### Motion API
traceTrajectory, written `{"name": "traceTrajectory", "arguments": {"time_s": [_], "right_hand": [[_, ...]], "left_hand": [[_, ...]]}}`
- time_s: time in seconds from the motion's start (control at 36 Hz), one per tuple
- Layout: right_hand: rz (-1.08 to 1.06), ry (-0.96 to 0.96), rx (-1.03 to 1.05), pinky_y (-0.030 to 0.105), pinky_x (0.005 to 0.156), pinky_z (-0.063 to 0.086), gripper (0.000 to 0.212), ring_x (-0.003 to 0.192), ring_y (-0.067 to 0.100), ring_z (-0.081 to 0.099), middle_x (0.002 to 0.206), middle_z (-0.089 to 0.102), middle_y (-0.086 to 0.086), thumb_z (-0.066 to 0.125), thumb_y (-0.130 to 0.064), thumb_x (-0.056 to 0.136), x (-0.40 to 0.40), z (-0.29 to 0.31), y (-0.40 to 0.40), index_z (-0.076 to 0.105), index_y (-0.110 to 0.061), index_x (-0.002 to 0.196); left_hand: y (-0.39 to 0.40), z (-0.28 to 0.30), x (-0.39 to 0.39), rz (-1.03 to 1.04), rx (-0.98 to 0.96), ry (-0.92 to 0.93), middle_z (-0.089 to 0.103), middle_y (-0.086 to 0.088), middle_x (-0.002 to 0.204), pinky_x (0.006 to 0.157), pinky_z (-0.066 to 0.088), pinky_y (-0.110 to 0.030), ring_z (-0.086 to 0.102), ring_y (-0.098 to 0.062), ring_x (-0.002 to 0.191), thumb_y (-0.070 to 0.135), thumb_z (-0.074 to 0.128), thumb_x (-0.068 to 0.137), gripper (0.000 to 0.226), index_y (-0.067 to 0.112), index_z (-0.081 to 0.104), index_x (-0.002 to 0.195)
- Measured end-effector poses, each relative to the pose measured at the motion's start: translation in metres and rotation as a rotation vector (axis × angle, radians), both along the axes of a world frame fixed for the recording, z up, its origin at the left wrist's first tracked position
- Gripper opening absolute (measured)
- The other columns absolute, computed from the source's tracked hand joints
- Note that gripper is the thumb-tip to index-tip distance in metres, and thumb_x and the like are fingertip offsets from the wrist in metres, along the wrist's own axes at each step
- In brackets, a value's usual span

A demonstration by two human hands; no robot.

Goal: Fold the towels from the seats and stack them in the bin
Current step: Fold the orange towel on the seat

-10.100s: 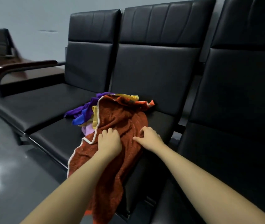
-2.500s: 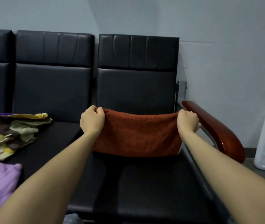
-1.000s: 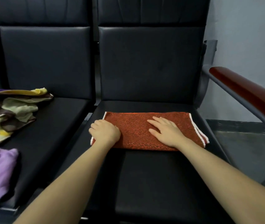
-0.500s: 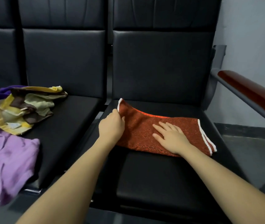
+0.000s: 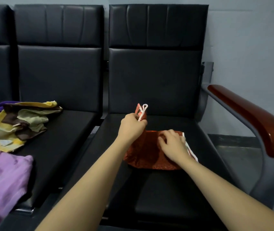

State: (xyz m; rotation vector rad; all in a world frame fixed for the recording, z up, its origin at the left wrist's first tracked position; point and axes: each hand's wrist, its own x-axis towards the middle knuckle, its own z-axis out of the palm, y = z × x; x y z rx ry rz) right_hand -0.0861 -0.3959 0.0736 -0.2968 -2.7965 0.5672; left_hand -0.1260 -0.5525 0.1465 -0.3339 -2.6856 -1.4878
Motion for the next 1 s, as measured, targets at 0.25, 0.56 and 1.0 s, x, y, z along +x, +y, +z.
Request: {"name": "traceTrajectory", "arguments": {"time_s": [0.25,0.56,1.0], "right_hand": [[-0.362,-0.015,-0.334,0.039,0.101,0.023,0.052,0.112,0.026,0.052,0.092,0.059,0.0,0.024,-0.049,0.1,0.032,0.021,0.056,0.066,-0.02,0.099],[-0.396,-0.217,-0.016,0.042,0.096,0.028,0.043,0.113,0.026,0.054,0.115,0.061,0.004,0.043,-0.052,0.091,0.033,0.01,0.053,0.055,-0.016,0.112],[-0.541,-0.318,0.078,0.04,0.104,0.028,0.09,0.126,0.032,0.038,0.137,0.043,0.018,0.036,-0.076,0.084,0.013,-0.006,0.039,0.042,-0.001,0.134]], "left_hand": [[0.068,-0.006,0.033,-0.394,0.15,-0.164,0.066,-0.002,0.078,0.066,0.051,-0.022,0.061,-0.011,0.067,0.018,0.053,0.094,0.022,0.005,0.064,0.109],[0.072,-0.048,0.03,-0.003,-0.755,0.097,0.033,-0.021,0.141,0.104,0.029,-0.045,0.034,-0.037,0.126,0.033,0.042,0.095,0.047,0.008,0.038,0.135],[0.059,-0.077,0.002,0.041,-0.722,-0.044,0.042,-0.02,0.128,0.091,0.038,-0.042,0.052,-0.036,0.11,0.053,0.037,0.095,0.059,0.021,0.021,0.142]]}}
